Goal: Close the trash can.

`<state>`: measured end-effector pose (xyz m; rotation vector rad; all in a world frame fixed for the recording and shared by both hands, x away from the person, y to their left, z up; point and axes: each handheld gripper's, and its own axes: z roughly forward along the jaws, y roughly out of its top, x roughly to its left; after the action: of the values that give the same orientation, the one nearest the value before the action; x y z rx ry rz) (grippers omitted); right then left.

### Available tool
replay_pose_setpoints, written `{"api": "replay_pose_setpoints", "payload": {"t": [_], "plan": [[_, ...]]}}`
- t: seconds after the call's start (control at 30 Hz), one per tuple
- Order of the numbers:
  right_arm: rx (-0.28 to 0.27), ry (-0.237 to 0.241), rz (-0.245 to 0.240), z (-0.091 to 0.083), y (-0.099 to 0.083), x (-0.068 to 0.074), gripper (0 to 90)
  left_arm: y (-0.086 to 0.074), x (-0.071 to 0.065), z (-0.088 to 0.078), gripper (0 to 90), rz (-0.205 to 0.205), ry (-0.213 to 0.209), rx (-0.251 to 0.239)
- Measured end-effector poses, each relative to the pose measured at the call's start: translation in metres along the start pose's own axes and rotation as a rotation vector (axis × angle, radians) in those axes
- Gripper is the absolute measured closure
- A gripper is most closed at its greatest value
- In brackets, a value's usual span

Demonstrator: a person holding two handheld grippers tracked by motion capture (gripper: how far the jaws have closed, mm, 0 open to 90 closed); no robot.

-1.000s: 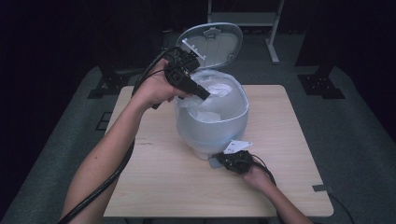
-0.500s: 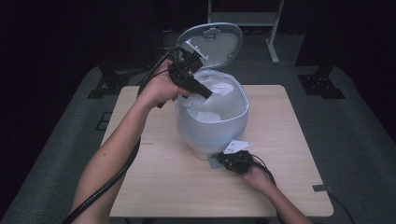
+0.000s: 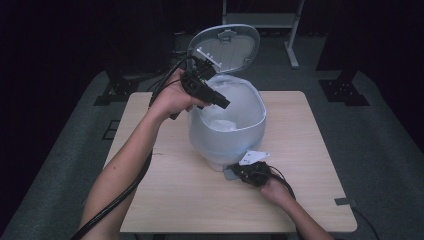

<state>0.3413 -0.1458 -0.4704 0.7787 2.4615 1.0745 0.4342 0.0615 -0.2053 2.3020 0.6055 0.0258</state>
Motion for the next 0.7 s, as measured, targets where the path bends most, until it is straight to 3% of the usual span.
{"api": "replay_pose_setpoints", "payload": {"t": [0.7], "plan": [[0.005,0.011,0.053,0.000,0.000,-0.003,77.0,-0.059,-0.013,-0.044,54.1,-0.002,-0.009,-0.103]]}}
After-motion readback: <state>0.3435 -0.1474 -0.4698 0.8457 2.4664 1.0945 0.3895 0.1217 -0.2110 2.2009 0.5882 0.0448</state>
